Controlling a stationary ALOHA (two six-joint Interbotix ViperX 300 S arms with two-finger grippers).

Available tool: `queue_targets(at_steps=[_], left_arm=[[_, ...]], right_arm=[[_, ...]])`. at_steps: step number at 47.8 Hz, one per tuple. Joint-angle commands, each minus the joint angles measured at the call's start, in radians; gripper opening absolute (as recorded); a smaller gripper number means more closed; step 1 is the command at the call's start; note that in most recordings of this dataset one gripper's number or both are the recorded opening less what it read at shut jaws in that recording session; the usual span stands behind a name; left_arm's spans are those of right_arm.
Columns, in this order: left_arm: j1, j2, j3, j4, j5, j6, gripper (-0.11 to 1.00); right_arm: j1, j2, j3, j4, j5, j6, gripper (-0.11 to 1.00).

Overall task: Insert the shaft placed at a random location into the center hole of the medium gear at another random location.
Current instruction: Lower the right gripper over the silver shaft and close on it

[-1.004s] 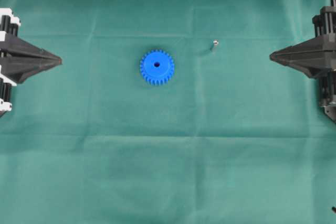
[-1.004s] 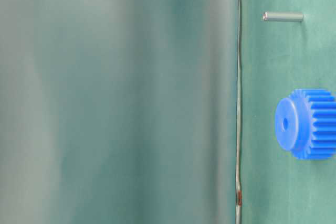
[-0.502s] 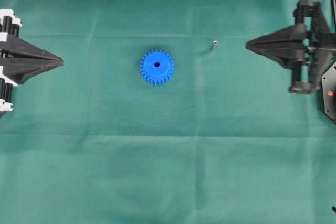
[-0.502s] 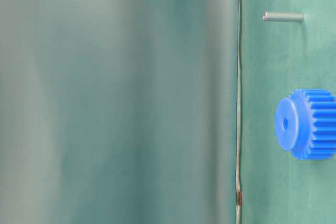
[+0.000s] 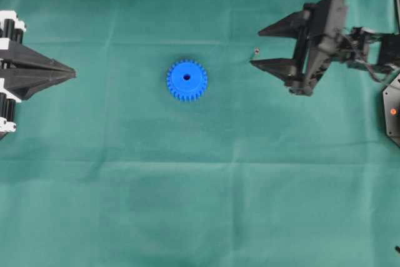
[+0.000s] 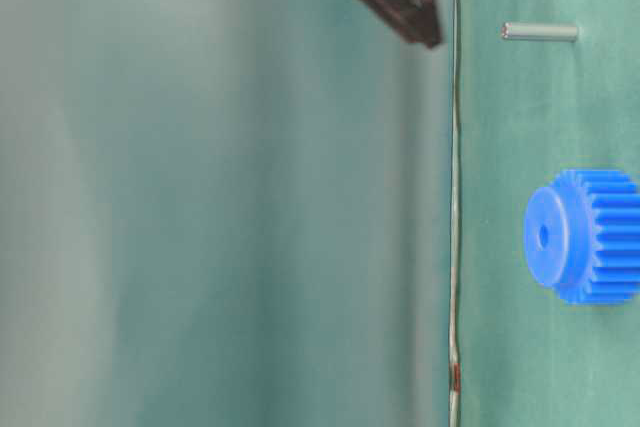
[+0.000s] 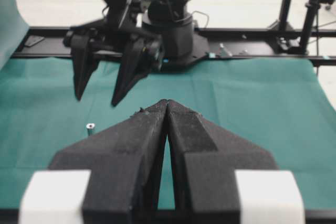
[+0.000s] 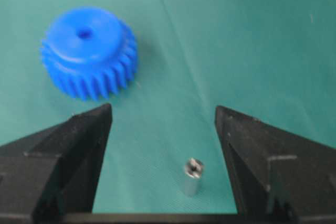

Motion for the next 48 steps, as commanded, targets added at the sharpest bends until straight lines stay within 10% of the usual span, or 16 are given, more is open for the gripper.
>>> queue_targets(at_steps=[1, 32, 48], left_arm=[[0.003, 0.008, -0.025, 0.003, 0.0, -0.002, 0.0], [0.012, 0.008, -0.025, 0.003, 0.032, -0.003, 0.0], [0.012, 0.008, -0.025, 0.003, 0.046, -0.003, 0.0]], right_arm=[[-0.018, 0.06, -0.021, 0.009, -0.048, -0.015, 0.8], [-0.025, 0.19, -0.011, 0.049, -0.138, -0.014, 0.72], [-0.025, 0.181, 0.003, 0.048, -0.175, -0.017, 0.13]])
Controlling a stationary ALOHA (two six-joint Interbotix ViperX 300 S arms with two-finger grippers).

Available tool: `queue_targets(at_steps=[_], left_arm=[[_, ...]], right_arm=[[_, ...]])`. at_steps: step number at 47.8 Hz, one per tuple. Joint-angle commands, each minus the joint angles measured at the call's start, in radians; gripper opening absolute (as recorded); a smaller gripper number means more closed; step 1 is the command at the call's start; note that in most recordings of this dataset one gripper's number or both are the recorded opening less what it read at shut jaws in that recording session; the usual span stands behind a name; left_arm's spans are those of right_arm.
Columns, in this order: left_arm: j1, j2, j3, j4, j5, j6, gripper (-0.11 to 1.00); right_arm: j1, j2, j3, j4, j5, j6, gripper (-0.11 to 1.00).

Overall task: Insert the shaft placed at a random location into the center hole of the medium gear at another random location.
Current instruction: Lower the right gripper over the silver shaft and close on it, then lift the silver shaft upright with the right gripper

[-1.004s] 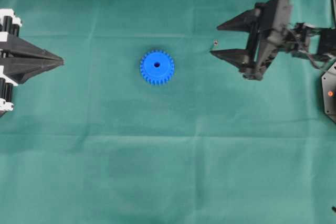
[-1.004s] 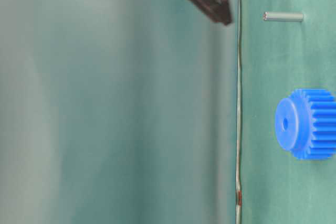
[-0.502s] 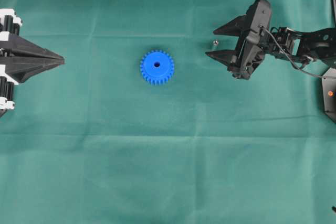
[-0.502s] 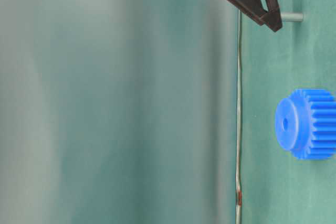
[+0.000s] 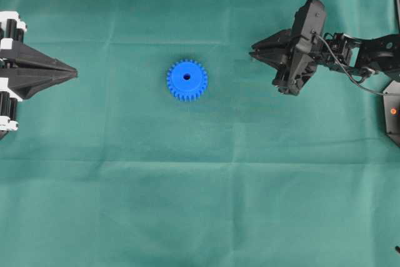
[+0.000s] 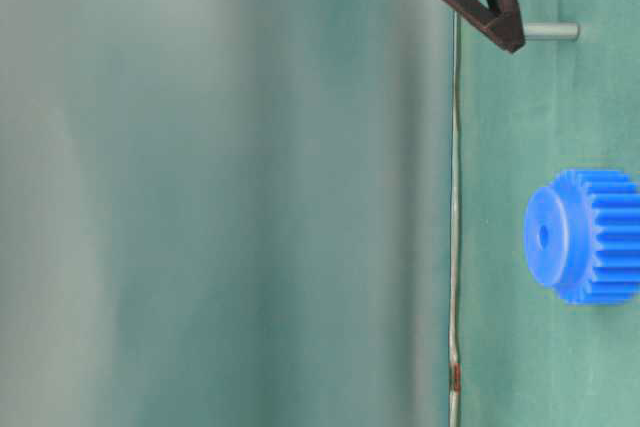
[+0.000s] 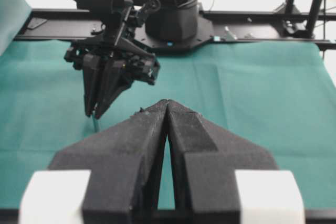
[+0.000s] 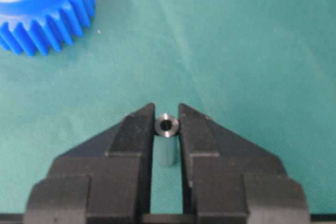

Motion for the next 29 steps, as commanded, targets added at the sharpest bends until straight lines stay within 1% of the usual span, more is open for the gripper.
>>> queue_targets(at_steps=[1, 19, 24, 29], left_arm=[[0.003, 0.006, -0.025, 0.003, -0.003, 0.0, 0.0], [0.003, 0.006, -0.025, 0.003, 0.002, 0.0, 0.0], [0.003, 0.006, -0.025, 0.003, 0.002, 0.0, 0.0], [0.003, 0.006, -0.026, 0.003, 0.002, -0.002, 0.0]], right_arm=[[-0.005, -0.018, -0.009, 0.002, -0.021, -0.017, 0.13], [-0.003, -0.026, -0.025, 0.002, -0.011, -0.017, 0.13], [-0.005, -0.058, -0.038, 0.002, 0.035, -0.02, 0.13], [-0.005, -0.118, -0.06, 0.0, 0.124, -0.023, 0.13]])
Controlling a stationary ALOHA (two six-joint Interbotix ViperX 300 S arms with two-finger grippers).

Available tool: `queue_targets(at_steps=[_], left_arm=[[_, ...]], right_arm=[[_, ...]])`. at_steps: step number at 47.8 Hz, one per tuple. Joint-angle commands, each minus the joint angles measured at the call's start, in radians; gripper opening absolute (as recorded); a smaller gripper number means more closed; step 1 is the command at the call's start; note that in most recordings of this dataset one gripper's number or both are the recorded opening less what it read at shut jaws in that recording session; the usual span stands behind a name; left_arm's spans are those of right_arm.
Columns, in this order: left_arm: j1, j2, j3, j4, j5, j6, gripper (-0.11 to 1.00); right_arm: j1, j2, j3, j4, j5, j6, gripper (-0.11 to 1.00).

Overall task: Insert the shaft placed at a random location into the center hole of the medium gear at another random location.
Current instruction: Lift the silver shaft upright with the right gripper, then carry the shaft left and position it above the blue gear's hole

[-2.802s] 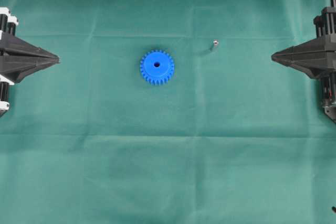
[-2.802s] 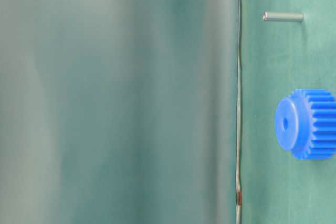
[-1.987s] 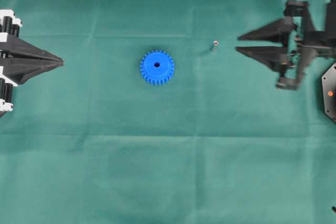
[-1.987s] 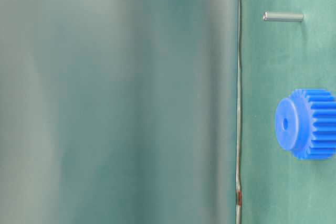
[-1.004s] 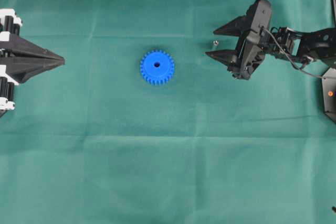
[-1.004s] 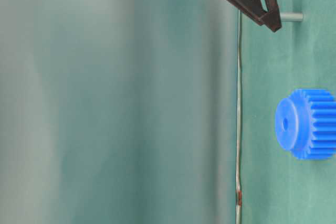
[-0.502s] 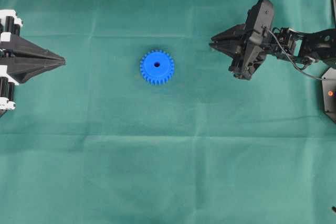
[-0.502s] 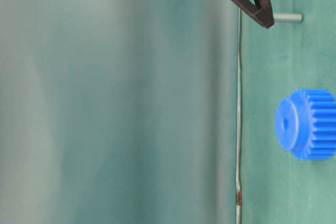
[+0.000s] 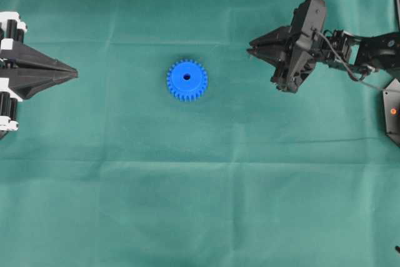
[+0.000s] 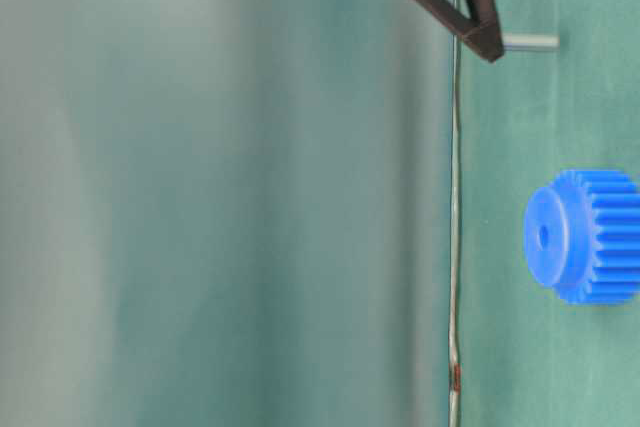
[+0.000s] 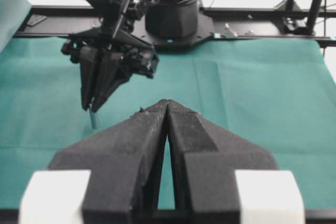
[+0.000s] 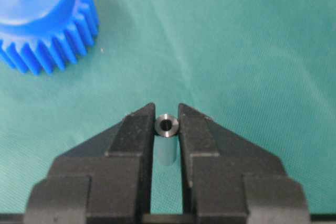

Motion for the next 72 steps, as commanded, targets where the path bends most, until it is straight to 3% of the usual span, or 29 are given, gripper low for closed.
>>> queue_targets(at_steps=[1, 10, 24, 37, 57, 72], left_arm=[[0.002, 0.005, -0.026, 0.002, -0.005, -0.002, 0.0], [0.002, 0.005, -0.026, 0.002, -0.005, -0.002, 0.0], [0.002, 0.005, -0.025, 0.002, -0.005, -0.002, 0.0], [0.002, 0.005, -0.026, 0.002, -0.005, -0.002, 0.0], [0.002, 0.002, -0.026, 0.002, -0.005, -0.002, 0.0], [0.002, 0.002, -0.025, 0.002, 0.003, -0.002, 0.0]], right_arm=[[-0.005, -0.071, -0.035, -0.003, 0.066, -0.021, 0.13], [-0.005, -0.175, -0.058, -0.009, 0.196, -0.023, 0.13], [0.002, -0.181, -0.067, -0.009, 0.202, -0.018, 0.13], [0.043, -0.101, -0.155, -0.009, 0.181, -0.017, 0.13], [0.153, 0.074, -0.407, -0.009, 0.222, -0.014, 0.13], [0.169, 0.127, -0.46, -0.006, 0.236, -0.014, 0.13]])
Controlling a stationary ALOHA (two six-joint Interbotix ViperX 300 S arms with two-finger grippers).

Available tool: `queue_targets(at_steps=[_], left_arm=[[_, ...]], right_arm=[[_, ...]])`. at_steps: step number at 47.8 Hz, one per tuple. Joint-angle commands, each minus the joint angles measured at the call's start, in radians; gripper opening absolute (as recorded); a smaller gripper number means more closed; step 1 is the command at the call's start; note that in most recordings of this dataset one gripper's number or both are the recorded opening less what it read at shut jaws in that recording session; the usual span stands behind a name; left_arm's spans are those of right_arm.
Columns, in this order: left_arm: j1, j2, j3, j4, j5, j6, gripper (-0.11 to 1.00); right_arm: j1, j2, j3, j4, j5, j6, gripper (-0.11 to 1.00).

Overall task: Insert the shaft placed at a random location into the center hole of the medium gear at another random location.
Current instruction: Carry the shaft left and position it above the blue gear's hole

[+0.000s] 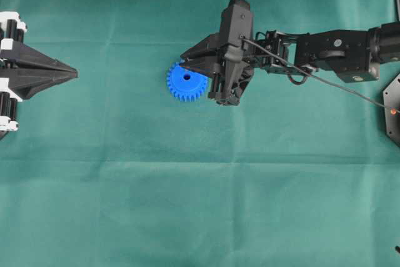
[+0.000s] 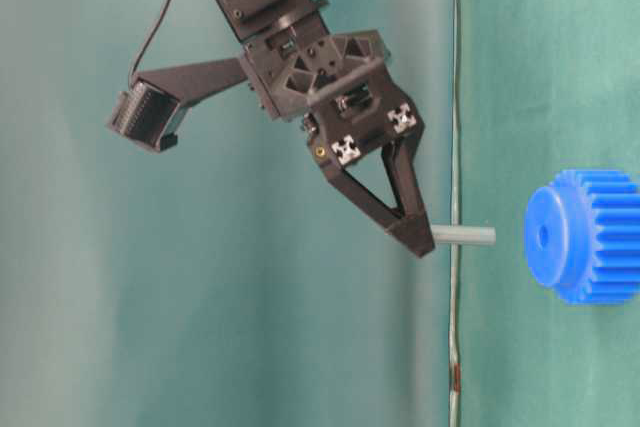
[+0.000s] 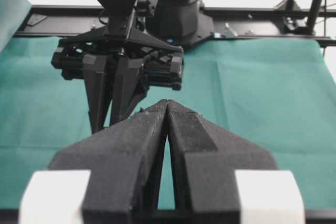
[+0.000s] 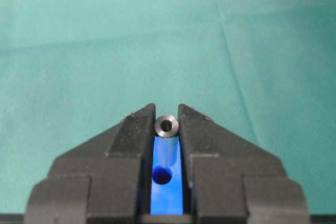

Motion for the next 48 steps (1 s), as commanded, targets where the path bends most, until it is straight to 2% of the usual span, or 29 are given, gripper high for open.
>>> queue_targets(at_steps=[1, 22, 48], left_arm=[[0.003, 0.003, -0.026, 0.002, -0.002, -0.002, 0.0], [0.003, 0.002, -0.025, 0.002, 0.0, -0.003, 0.0], [0.003, 0.002, -0.025, 0.002, 0.005, -0.014, 0.0]], right_arm=[[0.003, -0.006, -0.031, 0.005, -0.005, -0.006, 0.13], [0.003, 0.054, -0.029, 0.009, -0.008, 0.012, 0.13], [0.008, 0.015, -0.044, 0.008, -0.011, 0.012, 0.13]])
